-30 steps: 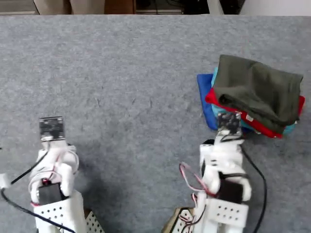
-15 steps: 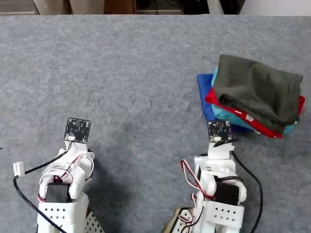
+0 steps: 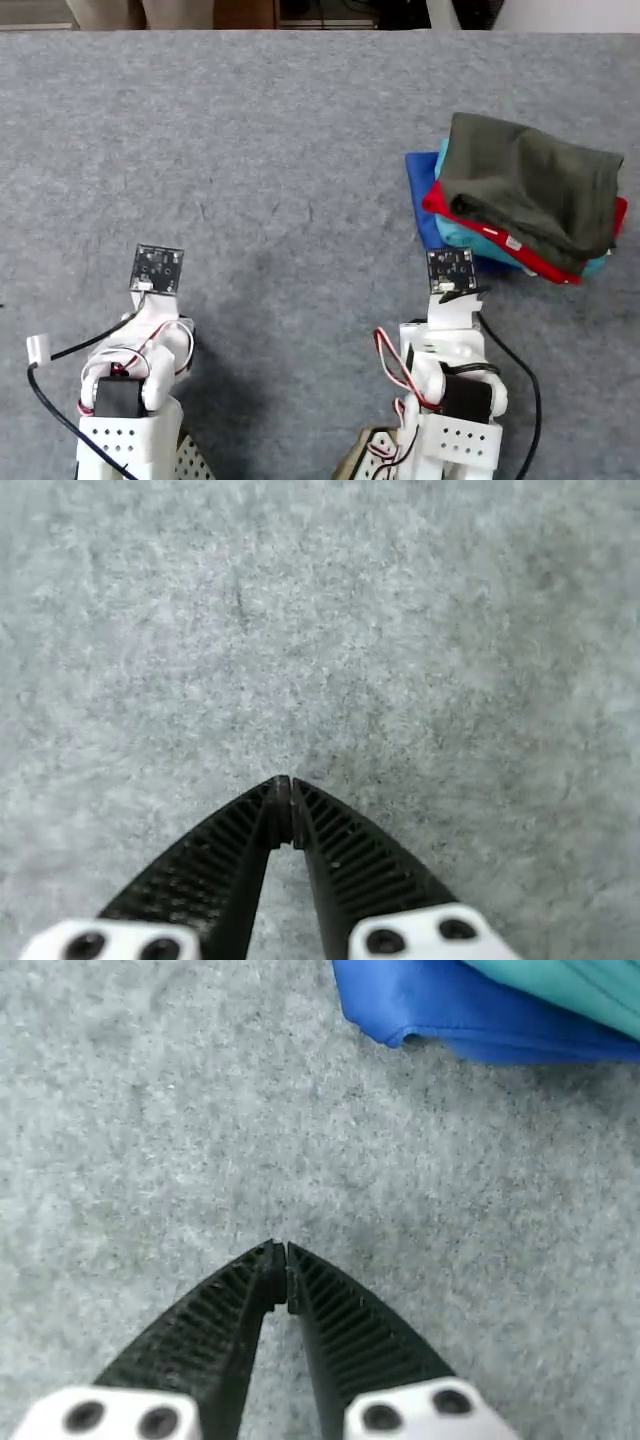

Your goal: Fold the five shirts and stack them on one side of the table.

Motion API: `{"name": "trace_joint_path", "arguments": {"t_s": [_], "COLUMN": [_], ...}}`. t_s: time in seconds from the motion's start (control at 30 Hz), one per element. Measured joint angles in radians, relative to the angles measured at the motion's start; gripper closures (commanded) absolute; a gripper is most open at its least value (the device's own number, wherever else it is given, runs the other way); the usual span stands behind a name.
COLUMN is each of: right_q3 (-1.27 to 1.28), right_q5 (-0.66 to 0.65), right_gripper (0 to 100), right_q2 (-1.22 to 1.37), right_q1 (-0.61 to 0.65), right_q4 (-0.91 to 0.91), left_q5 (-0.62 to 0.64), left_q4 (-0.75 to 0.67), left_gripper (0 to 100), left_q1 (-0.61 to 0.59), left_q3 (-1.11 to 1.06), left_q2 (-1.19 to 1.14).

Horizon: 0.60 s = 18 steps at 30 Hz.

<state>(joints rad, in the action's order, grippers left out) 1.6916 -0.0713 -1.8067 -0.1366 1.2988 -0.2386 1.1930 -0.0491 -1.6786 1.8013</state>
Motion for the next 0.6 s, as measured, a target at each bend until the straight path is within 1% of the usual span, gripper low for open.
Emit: {"name": "trace_joint_path", "arguments": {"t_s": [0.1,0.17,0.6], "right_q3": [0.000,0.000,0.000], "right_q5": [0.000,0.000,-0.002], "right_gripper": [99.4,99.4,99.4], "right_q2": [0.000,0.000,0.000], "right_q1": [0.000,0.000,0.000], "right_q4": [0.000,0.000,0.000], "left_q5": [0.083,0.103,0.115], "left_q4": [0.000,0.000,0.009], "left_gripper": [98,98,98], "left_q1": [0.000,0.000,0.000], "left_q3": [0.000,0.000,0.000], "left_q2": [0.000,0.000,0.000]}}
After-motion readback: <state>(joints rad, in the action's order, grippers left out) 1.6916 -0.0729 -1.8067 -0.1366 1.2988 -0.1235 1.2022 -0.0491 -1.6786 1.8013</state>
